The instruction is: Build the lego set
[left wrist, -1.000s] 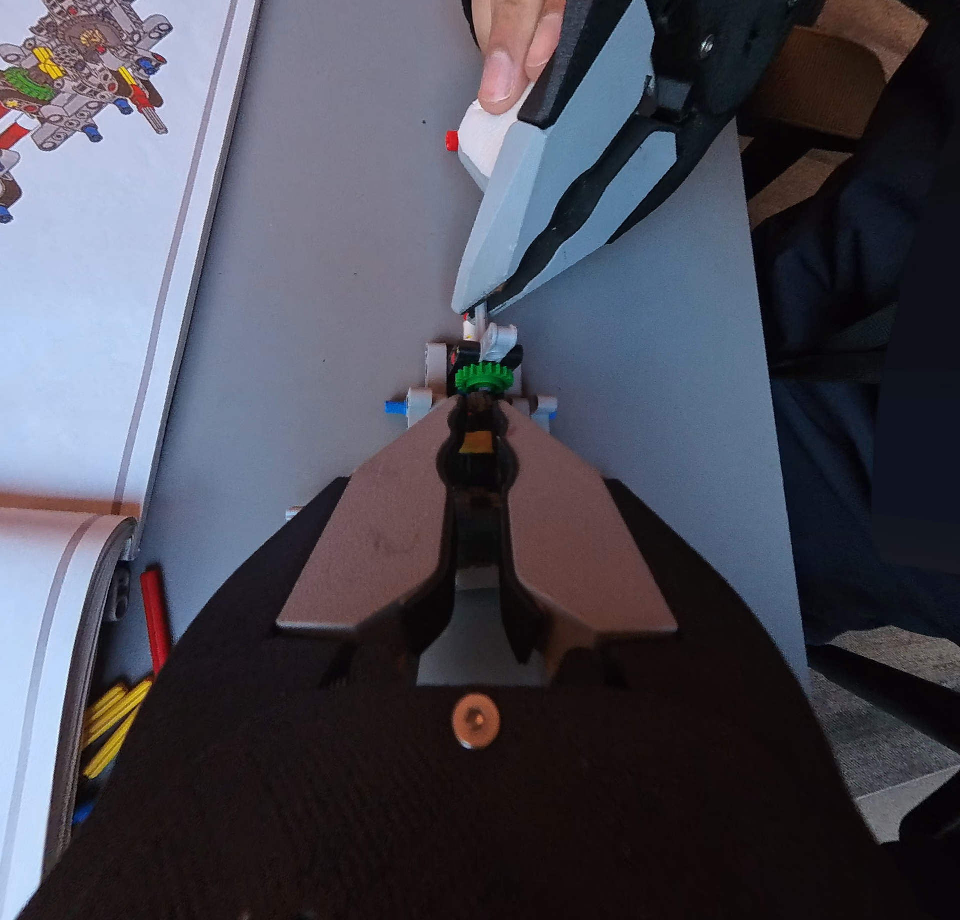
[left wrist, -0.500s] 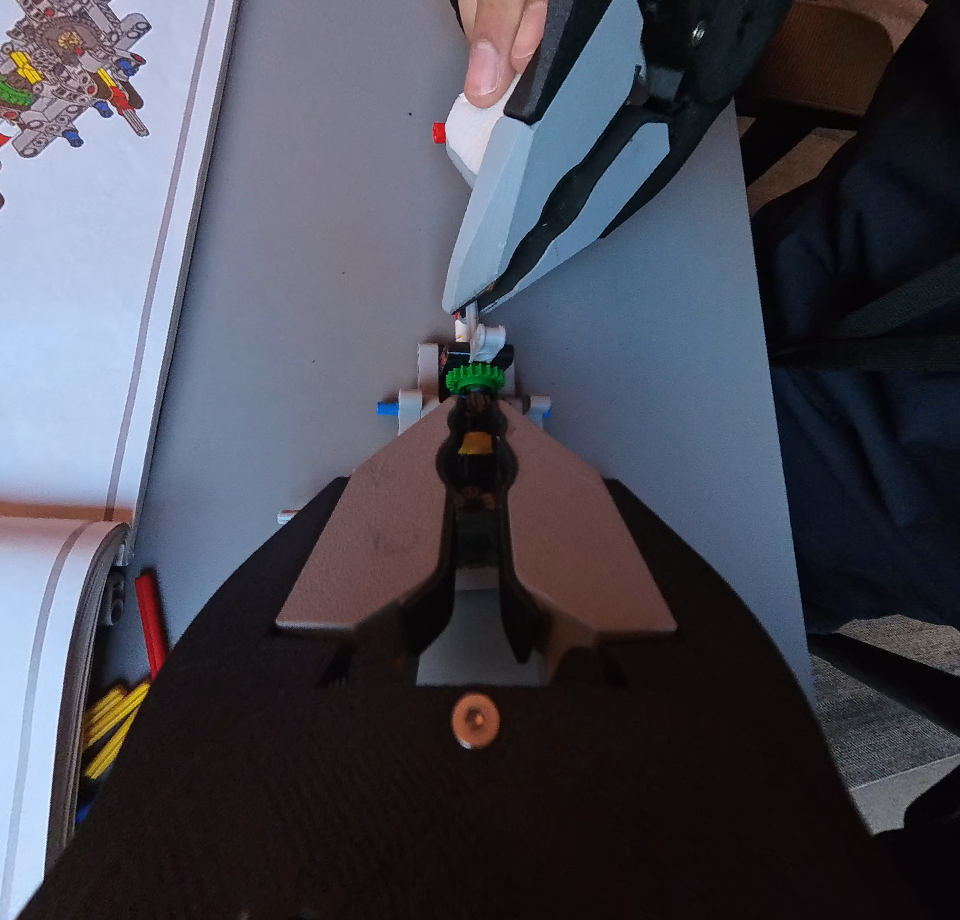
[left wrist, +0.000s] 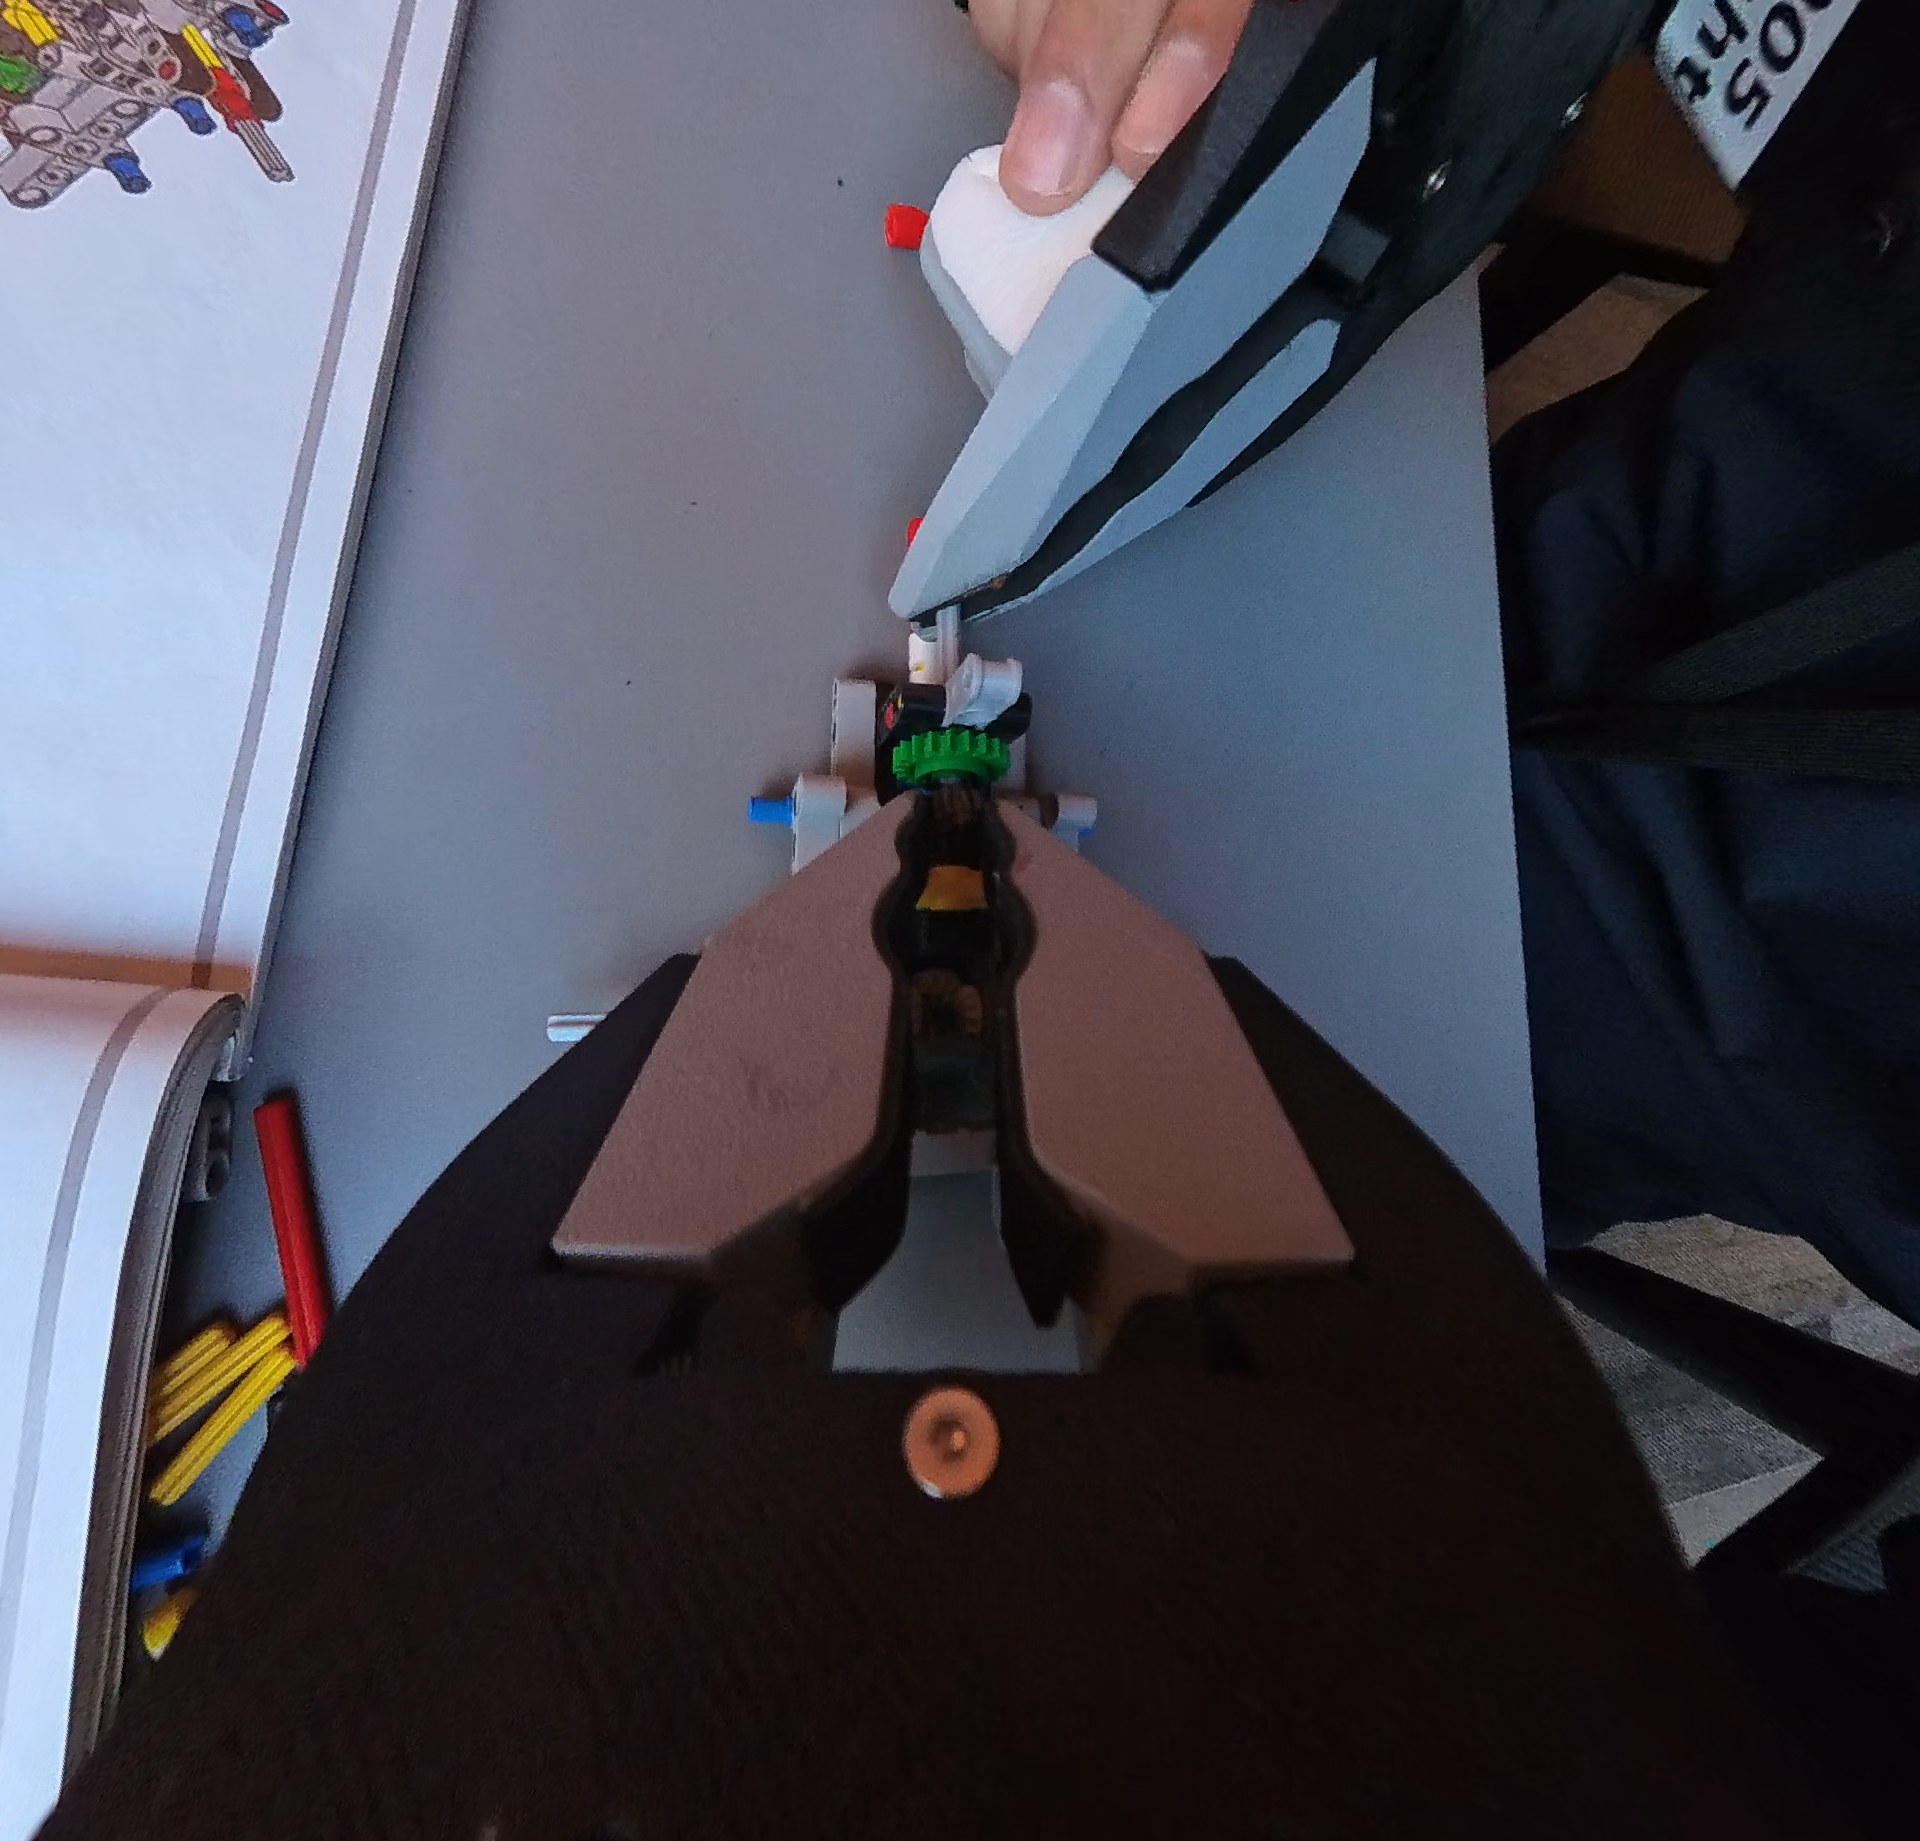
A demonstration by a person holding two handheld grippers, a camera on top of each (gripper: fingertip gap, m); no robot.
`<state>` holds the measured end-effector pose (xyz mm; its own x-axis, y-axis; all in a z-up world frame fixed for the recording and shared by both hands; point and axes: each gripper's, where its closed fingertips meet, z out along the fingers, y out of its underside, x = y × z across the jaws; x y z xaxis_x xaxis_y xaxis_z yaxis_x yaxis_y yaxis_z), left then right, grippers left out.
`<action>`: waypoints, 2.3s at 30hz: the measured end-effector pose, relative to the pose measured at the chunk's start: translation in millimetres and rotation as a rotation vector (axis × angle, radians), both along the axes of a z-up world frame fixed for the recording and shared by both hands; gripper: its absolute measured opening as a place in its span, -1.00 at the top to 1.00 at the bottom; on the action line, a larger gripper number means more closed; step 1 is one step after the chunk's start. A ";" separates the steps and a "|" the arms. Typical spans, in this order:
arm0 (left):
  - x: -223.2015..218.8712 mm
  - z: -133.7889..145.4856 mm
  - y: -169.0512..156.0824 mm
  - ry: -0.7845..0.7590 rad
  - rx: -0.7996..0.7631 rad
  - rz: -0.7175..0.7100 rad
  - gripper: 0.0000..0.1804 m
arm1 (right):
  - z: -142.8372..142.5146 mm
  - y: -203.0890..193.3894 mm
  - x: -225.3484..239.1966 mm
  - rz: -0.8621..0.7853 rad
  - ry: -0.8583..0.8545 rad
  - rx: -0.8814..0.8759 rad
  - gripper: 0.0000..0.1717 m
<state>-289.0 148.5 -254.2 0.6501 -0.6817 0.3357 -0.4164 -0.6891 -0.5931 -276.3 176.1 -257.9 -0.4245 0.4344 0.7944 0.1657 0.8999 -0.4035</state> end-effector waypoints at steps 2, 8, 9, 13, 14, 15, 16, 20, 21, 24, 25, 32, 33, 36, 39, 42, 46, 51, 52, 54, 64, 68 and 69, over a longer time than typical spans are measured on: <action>-0.7 0.0 -0.4 0.007 -0.003 0.000 0.94 | 0.2 -0.2 -0.4 0.002 0.011 0.028 1.00; -4.1 2.8 -1.0 0.019 -0.042 0.013 0.94 | 3.8 -1.6 -2.7 0.010 0.063 0.128 1.00; -4.8 3.0 -1.3 0.025 -0.052 0.012 0.94 | 4.0 -2.0 -3.2 0.012 0.068 0.144 1.00; -7.1 2.5 -2.5 0.066 -0.066 -0.004 0.94 | 4.1 -3.2 -5.4 0.020 0.078 0.174 1.00; -7.4 2.2 -2.8 0.075 -0.065 -0.009 0.95 | 3.7 -3.3 -5.7 0.021 0.078 0.180 1.00; -7.7 1.8 -2.9 0.083 -0.066 -0.014 0.95 | 3.0 -3.3 -6.1 0.023 0.077 0.186 1.00; -8.2 1.5 -3.4 0.091 -0.071 -0.022 0.95 | 2.4 -3.7 -6.4 0.026 0.076 0.195 1.00; -12.7 1.1 -4.8 0.142 -0.090 -0.076 0.95 | 1.8 -6.1 -9.6 0.039 0.082 0.220 1.00; -13.9 0.9 -4.4 0.153 -0.099 -0.088 0.95 | 2.1 -6.4 -10.3 0.039 0.081 0.220 1.00; -18.4 -1.0 -2.0 0.182 -0.134 -0.116 0.95 | 4.3 -5.5 -13.0 0.025 0.077 0.211 1.00; -19.5 -1.8 -1.8 0.186 -0.149 -0.124 0.95 | 6.0 -5.5 -14.4 0.023 0.078 0.200 1.00; -20.9 -3.7 -0.7 0.145 -0.158 -0.146 0.95 | 5.3 -3.3 -20.9 0.029 0.041 0.131 1.00; -20.9 -3.9 -0.7 0.137 -0.162 -0.145 0.95 | 4.9 -3.4 -21.2 0.030 0.033 0.121 1.00; -21.6 -4.6 -0.8 0.143 -0.169 -0.153 0.96 | 4.7 -3.9 -22.7 0.037 0.023 0.114 1.00; -22.7 -5.0 -1.7 0.172 -0.171 -0.170 0.96 | 4.7 -5.0 -23.8 0.046 0.020 0.111 1.00; -23.7 -5.2 -3.1 0.198 -0.177 -0.192 0.96 | 4.7 -7.1 -24.6 0.058 0.021 0.119 1.00; -24.5 -5.5 -3.8 0.239 -0.196 -0.221 0.96 | 4.6 -10.3 -24.5 0.071 0.014 0.111 1.00; -25.6 -5.9 -3.3 0.278 -0.219 -0.246 0.96 | 4.5 -13.5 -23.9 0.079 0.011 0.111 1.00; -25.7 -6.0 -3.3 0.283 -0.218 -0.249 0.96 | 4.5 -13.7 -24.0 0.078 0.009 0.107 1.00; -26.0 -6.1 -3.5 0.300 -0.215 -0.257 0.96 | 4.2 -14.0 -24.4 0.076 0.001 0.097 1.00; -23.6 -5.5 5.9 0.214 -0.264 -0.119 0.94 | 4.0 -6.6 -32.2 0.045 0.024 0.006 0.97; -25.1 -3.4 4.1 0.203 -0.245 -0.102 0.93 | 6.6 -9.0 -30.1 0.067 0.019 -0.063 0.87; -26.6 -1.5 3.7 0.203 -0.229 -0.100 0.93 | 5.8 -8.3 -29.4 0.066 0.014 -0.071 0.81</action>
<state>-315.6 152.2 -255.6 0.6530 -0.6675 0.3579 -0.5831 -0.7446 -0.3248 -305.7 167.8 -252.1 -0.4427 0.4615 0.7688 0.1010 0.8776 -0.4686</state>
